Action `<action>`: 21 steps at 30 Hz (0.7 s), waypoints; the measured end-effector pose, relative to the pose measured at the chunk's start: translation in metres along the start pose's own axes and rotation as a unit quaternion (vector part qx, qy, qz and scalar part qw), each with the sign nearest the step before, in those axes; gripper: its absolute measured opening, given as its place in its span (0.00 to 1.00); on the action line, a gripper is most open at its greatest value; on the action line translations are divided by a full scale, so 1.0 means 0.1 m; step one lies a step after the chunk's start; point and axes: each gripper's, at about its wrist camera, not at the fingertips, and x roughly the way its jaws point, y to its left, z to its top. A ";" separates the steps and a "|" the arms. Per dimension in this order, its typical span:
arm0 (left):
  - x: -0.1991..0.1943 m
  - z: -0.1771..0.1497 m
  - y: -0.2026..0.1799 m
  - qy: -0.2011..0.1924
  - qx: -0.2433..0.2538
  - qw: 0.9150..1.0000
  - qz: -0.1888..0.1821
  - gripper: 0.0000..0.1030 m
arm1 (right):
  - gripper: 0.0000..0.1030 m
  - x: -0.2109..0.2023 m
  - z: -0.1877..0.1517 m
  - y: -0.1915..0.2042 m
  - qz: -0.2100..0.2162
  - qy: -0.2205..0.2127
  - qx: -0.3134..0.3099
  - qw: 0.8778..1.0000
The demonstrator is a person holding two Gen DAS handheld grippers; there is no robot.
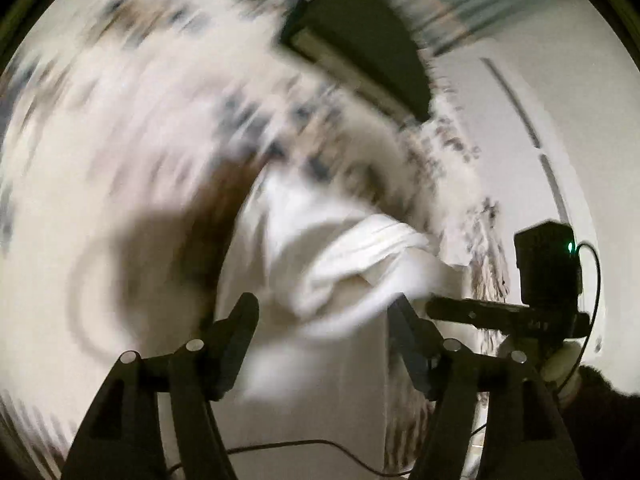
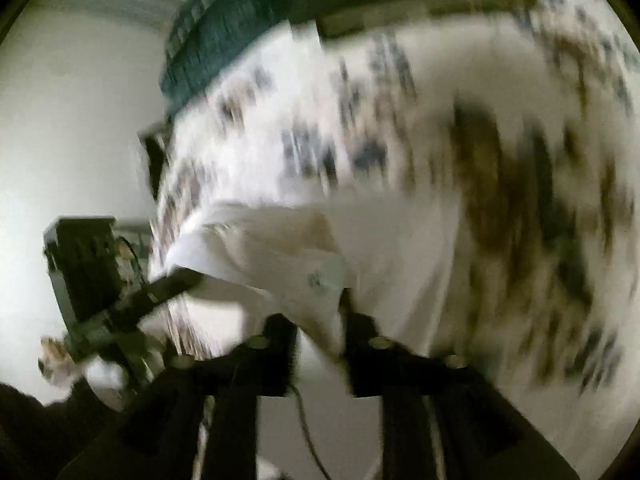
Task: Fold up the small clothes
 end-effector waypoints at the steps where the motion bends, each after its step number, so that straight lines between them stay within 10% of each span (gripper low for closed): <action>1: -0.03 -0.13 0.09 0.008 -0.018 1.000 0.006 0.63 | 0.51 0.08 -0.18 -0.05 -0.004 0.022 0.003 1.000; 6: -0.29 -0.44 0.33 0.003 -0.075 0.997 0.036 0.63 | 0.52 0.13 -0.57 -0.30 -0.012 0.051 0.040 0.998; 14: 0.06 0.19 0.02 -0.049 -0.013 0.997 0.065 0.63 | 0.52 -0.08 -0.17 -0.37 0.043 -0.077 0.104 0.991; 21: 0.71 -0.08 -0.03 0.026 0.050 0.989 0.139 0.63 | 0.29 0.56 -0.09 -0.02 -0.075 0.005 0.030 0.997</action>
